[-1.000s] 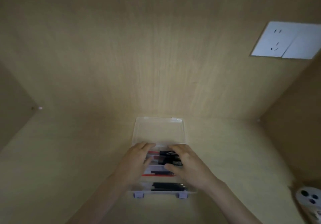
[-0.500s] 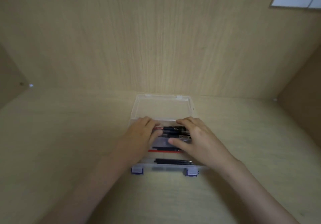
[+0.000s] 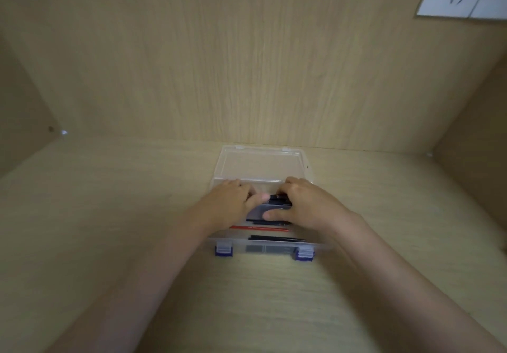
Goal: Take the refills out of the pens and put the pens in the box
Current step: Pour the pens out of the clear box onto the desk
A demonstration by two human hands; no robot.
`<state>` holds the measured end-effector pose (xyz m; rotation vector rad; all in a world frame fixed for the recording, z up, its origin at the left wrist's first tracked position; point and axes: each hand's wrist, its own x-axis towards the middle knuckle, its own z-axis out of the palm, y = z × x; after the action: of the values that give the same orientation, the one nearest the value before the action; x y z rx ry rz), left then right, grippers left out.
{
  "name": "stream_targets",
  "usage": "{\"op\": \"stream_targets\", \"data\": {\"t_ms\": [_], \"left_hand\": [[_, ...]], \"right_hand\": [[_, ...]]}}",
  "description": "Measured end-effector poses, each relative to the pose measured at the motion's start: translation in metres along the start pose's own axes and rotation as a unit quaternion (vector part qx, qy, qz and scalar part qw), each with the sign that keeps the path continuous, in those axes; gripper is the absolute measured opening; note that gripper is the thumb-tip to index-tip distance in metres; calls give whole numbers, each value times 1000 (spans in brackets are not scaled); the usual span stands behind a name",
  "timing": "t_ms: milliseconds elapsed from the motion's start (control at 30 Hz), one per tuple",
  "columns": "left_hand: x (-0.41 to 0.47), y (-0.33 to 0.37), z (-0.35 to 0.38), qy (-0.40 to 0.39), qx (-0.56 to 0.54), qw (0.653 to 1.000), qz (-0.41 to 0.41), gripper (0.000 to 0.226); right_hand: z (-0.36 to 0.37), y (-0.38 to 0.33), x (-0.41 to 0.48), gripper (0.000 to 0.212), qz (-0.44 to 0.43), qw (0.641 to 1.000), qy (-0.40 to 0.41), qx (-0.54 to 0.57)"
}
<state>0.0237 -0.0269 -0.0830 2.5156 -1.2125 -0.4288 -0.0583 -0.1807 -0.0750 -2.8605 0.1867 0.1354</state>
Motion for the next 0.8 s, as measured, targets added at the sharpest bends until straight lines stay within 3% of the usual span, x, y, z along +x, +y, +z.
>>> {"op": "stream_targets", "data": {"t_ms": [133,333,533,800], "left_hand": [[7,-7,-8,-67,-77,994,-29,49],[11,-2,-18,-117,-77,990,-20,27],[13,-4,-26,-155,-100,983,-13,37],[14,-5,-26,-168,-103,980,-9,57]], "right_hand": [[-7,0,2,51,0,1000,-27,15],[-7,5,2,34,22,987,-77,138],[-19,2,8,37,34,977,-149,150],[-17,3,17,54,36,973,-178,143]]}}
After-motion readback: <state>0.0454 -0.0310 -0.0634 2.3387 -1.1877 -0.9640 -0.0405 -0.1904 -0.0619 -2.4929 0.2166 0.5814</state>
